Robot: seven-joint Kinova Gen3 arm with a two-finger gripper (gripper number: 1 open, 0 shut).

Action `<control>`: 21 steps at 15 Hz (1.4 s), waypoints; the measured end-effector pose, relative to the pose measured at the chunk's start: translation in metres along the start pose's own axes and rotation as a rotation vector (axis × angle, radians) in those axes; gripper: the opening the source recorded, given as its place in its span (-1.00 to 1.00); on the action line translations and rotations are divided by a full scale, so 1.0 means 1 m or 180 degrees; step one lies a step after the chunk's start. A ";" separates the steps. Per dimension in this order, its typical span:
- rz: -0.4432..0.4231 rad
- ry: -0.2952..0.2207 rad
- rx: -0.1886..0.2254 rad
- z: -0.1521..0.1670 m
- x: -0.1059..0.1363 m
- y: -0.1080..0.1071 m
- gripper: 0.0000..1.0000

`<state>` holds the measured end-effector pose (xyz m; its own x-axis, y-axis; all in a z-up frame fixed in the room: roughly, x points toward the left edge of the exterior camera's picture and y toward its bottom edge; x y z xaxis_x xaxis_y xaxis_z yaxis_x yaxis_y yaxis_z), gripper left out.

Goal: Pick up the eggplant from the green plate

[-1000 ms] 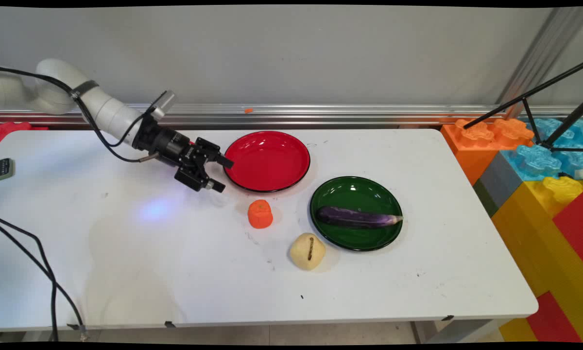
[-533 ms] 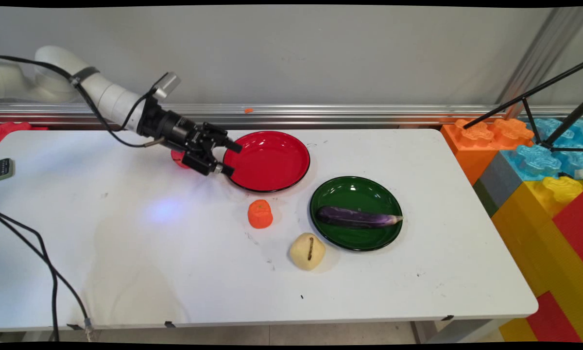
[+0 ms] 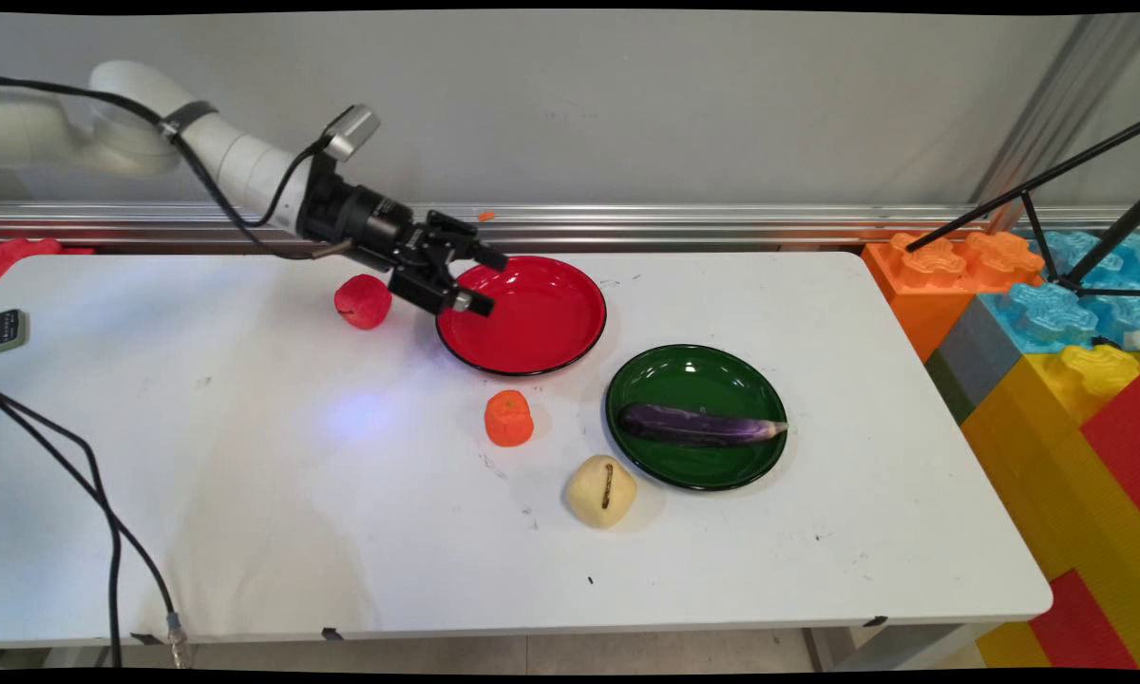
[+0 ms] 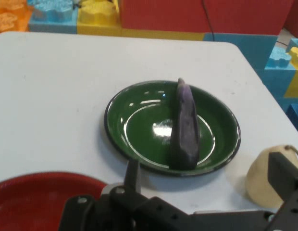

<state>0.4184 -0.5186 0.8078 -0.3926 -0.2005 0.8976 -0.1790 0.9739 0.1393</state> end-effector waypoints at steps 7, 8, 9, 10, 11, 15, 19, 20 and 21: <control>0.0035 -0.0056 -0.0151 0.043 0.031 -0.006 1.00; 0.0039 -0.0066 -0.0167 0.048 0.035 -0.007 1.00; 0.0048 -0.0082 -0.0188 0.055 0.040 -0.009 1.00; 0.0053 -0.0093 -0.0202 0.060 0.043 -0.010 1.00; 0.0059 -0.0110 -0.0220 0.067 0.048 -0.012 1.00; 0.0078 -0.0181 -0.0273 0.091 0.063 -0.018 1.00; 0.0086 -0.0259 -0.0325 0.112 0.076 -0.023 1.00; 0.0087 -0.0276 -0.0332 0.116 0.078 -0.025 1.00; 0.0086 -0.0299 -0.0342 0.122 0.081 -0.026 1.00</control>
<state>0.2815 -0.5735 0.8259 -0.4796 -0.1782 0.8592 -0.0716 0.9838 0.1640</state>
